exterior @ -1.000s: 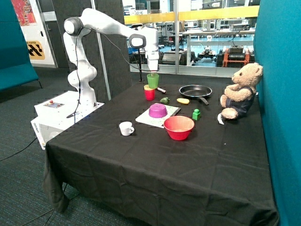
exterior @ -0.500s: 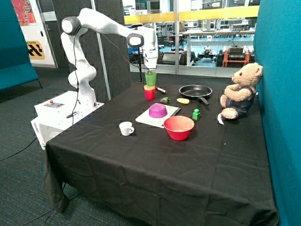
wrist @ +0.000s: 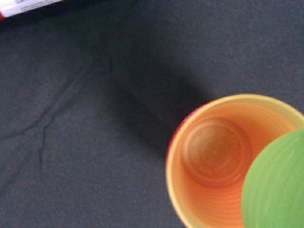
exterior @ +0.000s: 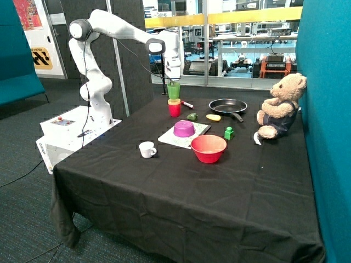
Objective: Stack the cups
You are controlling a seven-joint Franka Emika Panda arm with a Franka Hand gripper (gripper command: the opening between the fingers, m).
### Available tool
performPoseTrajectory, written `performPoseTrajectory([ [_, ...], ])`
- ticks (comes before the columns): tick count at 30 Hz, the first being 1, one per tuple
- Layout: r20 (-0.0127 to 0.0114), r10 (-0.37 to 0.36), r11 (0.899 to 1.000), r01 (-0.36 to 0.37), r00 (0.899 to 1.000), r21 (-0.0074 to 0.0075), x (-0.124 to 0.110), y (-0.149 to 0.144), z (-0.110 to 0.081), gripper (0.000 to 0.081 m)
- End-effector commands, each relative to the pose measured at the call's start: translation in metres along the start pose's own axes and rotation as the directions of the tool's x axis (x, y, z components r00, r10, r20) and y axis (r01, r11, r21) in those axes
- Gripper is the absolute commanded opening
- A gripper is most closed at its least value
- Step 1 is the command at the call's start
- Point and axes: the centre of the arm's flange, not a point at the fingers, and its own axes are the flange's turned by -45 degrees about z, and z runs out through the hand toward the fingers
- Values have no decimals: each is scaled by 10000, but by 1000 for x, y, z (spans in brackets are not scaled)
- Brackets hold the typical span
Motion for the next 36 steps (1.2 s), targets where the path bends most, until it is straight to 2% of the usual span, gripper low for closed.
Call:
performPoseTrajectory([
  [1, -29, -432, 9991, 432, 9991, 4, -2, -22, 2, 0],
  [10, -29, -620, 9981, 620, 9981, 3, -2, -33, 6, 0],
  [23, -29, -382, 9993, 382, 9993, 4, -6, -19, 12, 0],
  [36, -29, -371, 9993, 371, 9993, 4, -4, -19, 19, 0],
])
